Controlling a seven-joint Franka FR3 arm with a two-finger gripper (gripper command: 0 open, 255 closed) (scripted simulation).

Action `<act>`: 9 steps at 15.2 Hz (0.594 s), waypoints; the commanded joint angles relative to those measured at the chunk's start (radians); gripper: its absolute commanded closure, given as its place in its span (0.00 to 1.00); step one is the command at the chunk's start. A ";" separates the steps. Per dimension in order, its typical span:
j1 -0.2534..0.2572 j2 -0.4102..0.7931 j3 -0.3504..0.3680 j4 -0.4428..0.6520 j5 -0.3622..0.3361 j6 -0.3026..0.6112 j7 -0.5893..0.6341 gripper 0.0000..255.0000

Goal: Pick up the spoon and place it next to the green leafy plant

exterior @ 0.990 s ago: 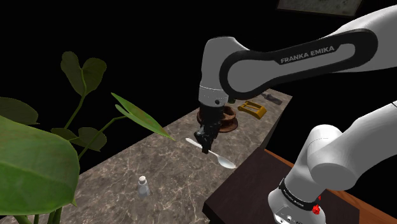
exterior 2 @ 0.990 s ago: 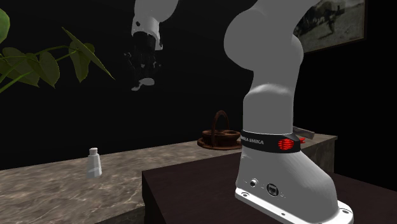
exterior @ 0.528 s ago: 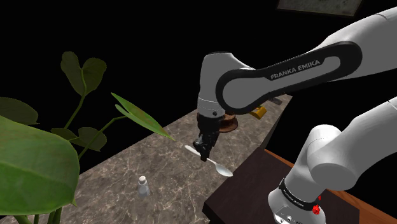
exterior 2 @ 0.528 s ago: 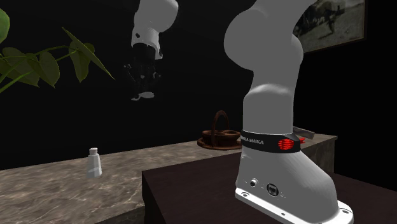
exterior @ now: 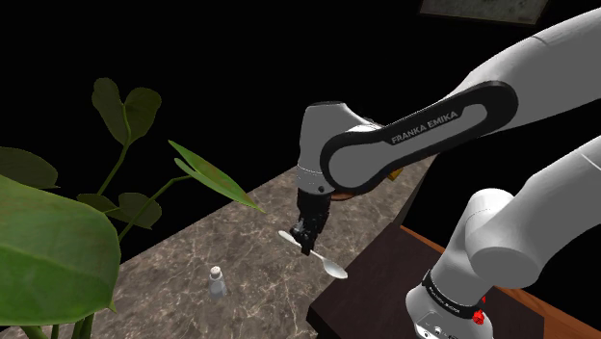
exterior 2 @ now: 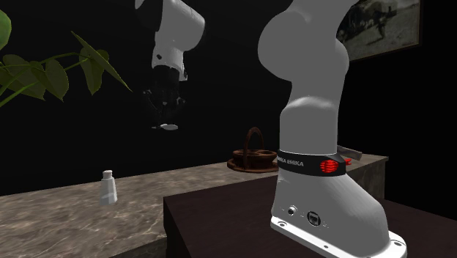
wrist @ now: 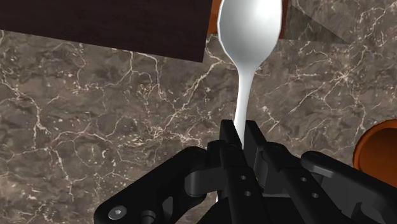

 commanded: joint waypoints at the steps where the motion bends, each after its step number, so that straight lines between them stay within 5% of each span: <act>1: 0.002 0.019 0.006 -0.013 0.005 0.032 -0.003 1.00; 9: 0.003 0.117 0.025 -0.052 0.019 0.169 -0.022 1.00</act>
